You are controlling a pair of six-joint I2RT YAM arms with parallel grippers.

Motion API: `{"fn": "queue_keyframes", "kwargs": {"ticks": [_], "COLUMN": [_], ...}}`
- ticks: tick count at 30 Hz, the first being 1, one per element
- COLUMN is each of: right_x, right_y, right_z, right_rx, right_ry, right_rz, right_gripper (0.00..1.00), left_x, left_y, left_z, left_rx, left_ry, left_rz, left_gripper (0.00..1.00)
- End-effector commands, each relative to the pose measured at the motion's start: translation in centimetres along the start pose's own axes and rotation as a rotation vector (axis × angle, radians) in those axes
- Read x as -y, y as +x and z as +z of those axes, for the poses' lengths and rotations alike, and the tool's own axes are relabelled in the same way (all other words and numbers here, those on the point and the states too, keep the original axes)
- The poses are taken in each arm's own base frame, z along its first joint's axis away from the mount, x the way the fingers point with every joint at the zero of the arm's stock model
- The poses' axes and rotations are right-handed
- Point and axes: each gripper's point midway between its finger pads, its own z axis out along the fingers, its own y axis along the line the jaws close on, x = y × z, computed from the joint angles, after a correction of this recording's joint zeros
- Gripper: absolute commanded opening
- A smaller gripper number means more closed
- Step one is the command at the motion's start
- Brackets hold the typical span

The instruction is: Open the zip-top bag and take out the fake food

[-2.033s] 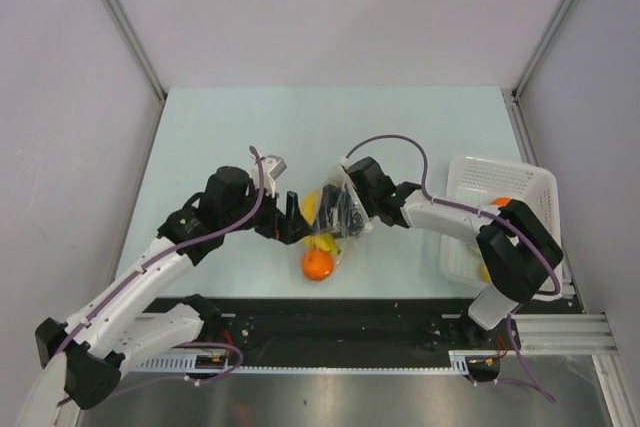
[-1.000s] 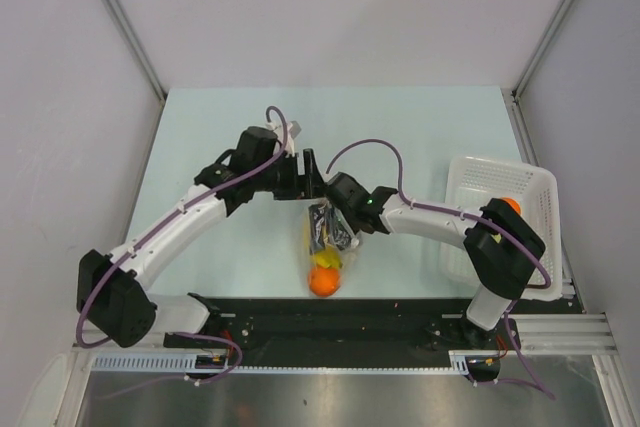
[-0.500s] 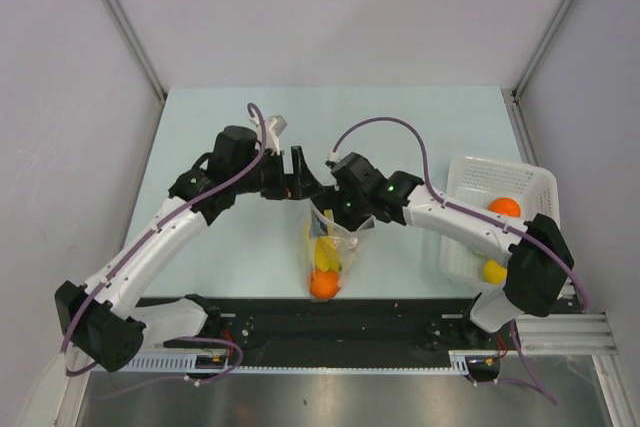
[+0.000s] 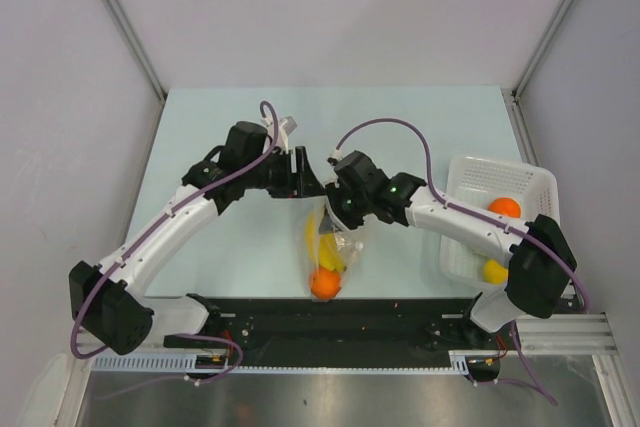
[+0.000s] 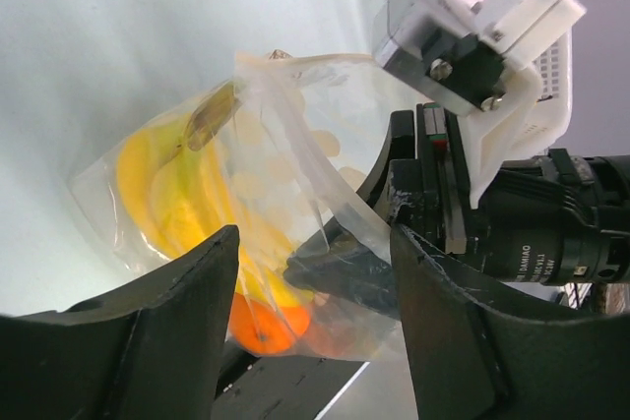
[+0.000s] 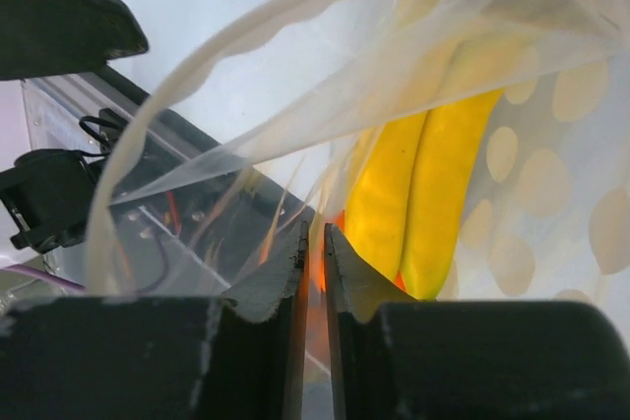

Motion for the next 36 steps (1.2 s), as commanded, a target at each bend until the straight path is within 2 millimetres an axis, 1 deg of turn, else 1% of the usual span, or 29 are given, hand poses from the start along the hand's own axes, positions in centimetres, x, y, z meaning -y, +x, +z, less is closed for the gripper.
{"fn": "queue_keyframes", "kwargs": {"ticks": [1,2,3,6,7,8,9,10,11,12,13,15,16,17,19,20,21,22,23,28,29,30,32,33,35,36], "right_x": [-3.9,-4.0,-4.3,-4.7,-4.8,-4.2,-4.1,-3.8,-4.0,-4.3,-4.3,-4.4,-4.5,-4.5,-4.0,-3.6,-3.2,-2.6,-2.1,-0.3,0.0,0.5,1.1,1.7,2.2,2.4], "right_y": [-2.3,-2.4,-2.5,-2.4,-2.5,-2.3,-2.4,-2.2,-2.3,-2.4,-2.4,-2.2,-2.2,-2.1,-2.3,-2.2,-2.3,-2.3,-2.1,-2.2,-2.2,-2.0,-2.0,-1.6,-1.5,-1.5], "right_z": [-1.5,-1.6,-1.6,-1.5,-1.6,-1.6,-2.0,-2.1,-2.3,-2.8,-2.7,-2.6,-2.7,-2.8,-3.2,-3.3,-3.4,-3.8,-3.7,-4.5,-4.6,-4.7,-5.0,-5.1,-5.2,-5.2], "right_rx": [0.085,0.087,0.087,0.07,0.07,0.061,0.066,0.066,0.078,0.094,0.104,0.093,0.095,0.094,0.114,0.116,0.123,0.132,0.128,0.149,0.152,0.145,0.152,0.14,0.137,0.14], "right_ry": [-0.132,-0.133,-0.141,-0.15,-0.147,-0.116,-0.107,-0.1,-0.111,-0.128,-0.14,-0.151,-0.154,-0.147,-0.116,-0.101,-0.087,-0.063,-0.051,0.006,0.017,0.038,0.064,0.087,0.101,0.101], "right_rz": [-0.023,-0.026,-0.03,-0.024,-0.02,-0.008,-0.001,0.009,0.005,0.002,0.002,0.0,-0.003,-0.006,0.002,0.014,0.024,0.037,0.045,0.096,0.098,0.102,0.106,0.11,0.113,0.116], "right_gripper": [0.14,0.14,0.14,0.09,0.04,0.01,0.0,0.0,0.0,0.0,0.0,0.0,0.0,0.0,0.0,0.0,0.0,0.0,0.0,0.0,0.02,0.07,0.14,0.17,0.2,0.25], "left_x": [0.5,0.7,0.9,1.7,2.0,2.0,2.0,1.7,1.7,1.4,1.6,1.9,2.1,2.2,2.3,2.2,2.0,2.0,1.9,1.5,1.4,1.4,1.3,1.4,1.1,1.2], "left_y": [-0.7,-0.6,-0.8,-1.0,-1.3,-1.2,-1.2,-1.1,-1.1,-0.9,-0.6,-0.9,-0.6,-0.7,-0.7,-0.7,-0.6,-0.8,-0.8,-0.3,-0.2,-0.2,0.0,0.2,0.4,0.5], "left_z": [-0.4,-0.5,-0.6,-0.8,-0.9,-0.8,-0.4,-0.1,0.1,0.7,1.0,1.3,1.4,1.4,1.4,1.3,1.3,1.1,1.0,0.5,0.2,0.1,-0.3,-0.4,-0.5,-0.7], "left_rx": [0.014,0.015,0.024,0.037,0.051,0.048,0.048,0.038,0.03,0.012,-0.003,0.004,-0.008,-0.003,0.003,0.006,0.005,0.016,0.017,0.015,0.019,0.021,0.019,0.015,0.009,0.012], "left_ry": [0.015,0.022,0.031,0.063,0.076,0.084,0.085,0.078,0.08,0.079,0.096,0.122,0.138,0.145,0.147,0.141,0.133,0.13,0.123,0.101,0.092,0.088,0.081,0.083,0.071,0.072], "left_rz": [0.016,0.015,0.017,0.017,0.012,0.005,0.0,-0.015,-0.019,-0.03,-0.043,-0.051,-0.057,-0.06,-0.058,-0.056,-0.055,-0.049,-0.048,-0.036,-0.034,-0.023,-0.018,-0.009,-0.009,-0.003], "left_gripper": [0.7,0.72,0.78,0.86,0.87,0.87,0.86,0.84,0.74,0.7,0.69,0.59,0.55,0.42,0.28,0.1,0.04,0.0,0.0,0.0,0.0,0.0,0.0,0.0,0.0,0.0]}}
